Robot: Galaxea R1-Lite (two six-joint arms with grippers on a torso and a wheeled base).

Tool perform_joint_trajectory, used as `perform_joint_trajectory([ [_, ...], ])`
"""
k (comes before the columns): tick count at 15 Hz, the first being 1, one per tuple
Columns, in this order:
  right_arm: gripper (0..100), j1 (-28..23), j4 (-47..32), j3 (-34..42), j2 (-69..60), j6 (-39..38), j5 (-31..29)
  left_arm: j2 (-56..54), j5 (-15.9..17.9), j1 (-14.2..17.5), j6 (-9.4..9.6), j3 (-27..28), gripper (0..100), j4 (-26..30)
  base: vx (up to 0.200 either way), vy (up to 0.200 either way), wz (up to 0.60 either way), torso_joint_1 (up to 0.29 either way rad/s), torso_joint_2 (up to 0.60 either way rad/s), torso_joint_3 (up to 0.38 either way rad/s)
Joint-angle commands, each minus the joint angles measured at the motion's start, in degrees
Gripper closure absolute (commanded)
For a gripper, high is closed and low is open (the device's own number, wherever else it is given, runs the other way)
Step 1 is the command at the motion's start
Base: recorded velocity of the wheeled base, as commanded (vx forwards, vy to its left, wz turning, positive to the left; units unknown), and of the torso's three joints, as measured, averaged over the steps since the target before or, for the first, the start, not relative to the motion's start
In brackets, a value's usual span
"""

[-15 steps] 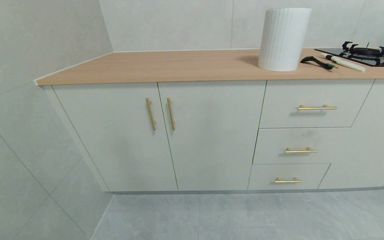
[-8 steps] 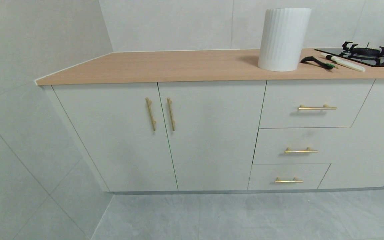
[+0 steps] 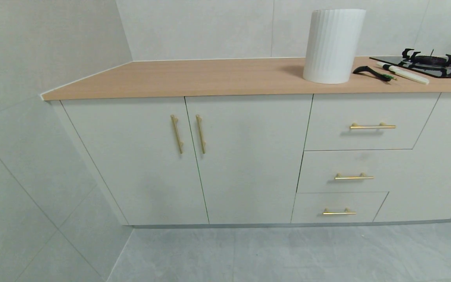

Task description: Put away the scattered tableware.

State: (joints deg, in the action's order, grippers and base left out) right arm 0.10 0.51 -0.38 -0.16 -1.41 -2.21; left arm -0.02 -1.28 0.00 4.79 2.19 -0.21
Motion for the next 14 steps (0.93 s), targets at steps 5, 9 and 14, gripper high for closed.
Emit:
perform_joint_trajectory([
  [5, 0, 0.1, -0.5, 0.3, 0.2, 1.7, 2.4, 0.0, 1.7, 0.0, -0.13, -2.2, 0, 0.2, 0.000, 0.000, 0.00, 0.000, 0.00, 0.000],
  [9, 0, 0.1, -0.4, 0.3, 0.2, 1.9, 2.4, 0.0, 1.6, 0.0, -0.40, -2.2, 0, 0.5, 0.000, 0.000, 0.00, 0.000, 0.00, 0.000],
  [14, 0, 0.1, -0.5, 0.3, 0.2, 1.9, 2.6, 0.0, 1.7, 0.0, -3.74, -2.2, 0, 0.4, 0.000, 0.000, 0.00, 0.000, 0.00, 0.000],
])
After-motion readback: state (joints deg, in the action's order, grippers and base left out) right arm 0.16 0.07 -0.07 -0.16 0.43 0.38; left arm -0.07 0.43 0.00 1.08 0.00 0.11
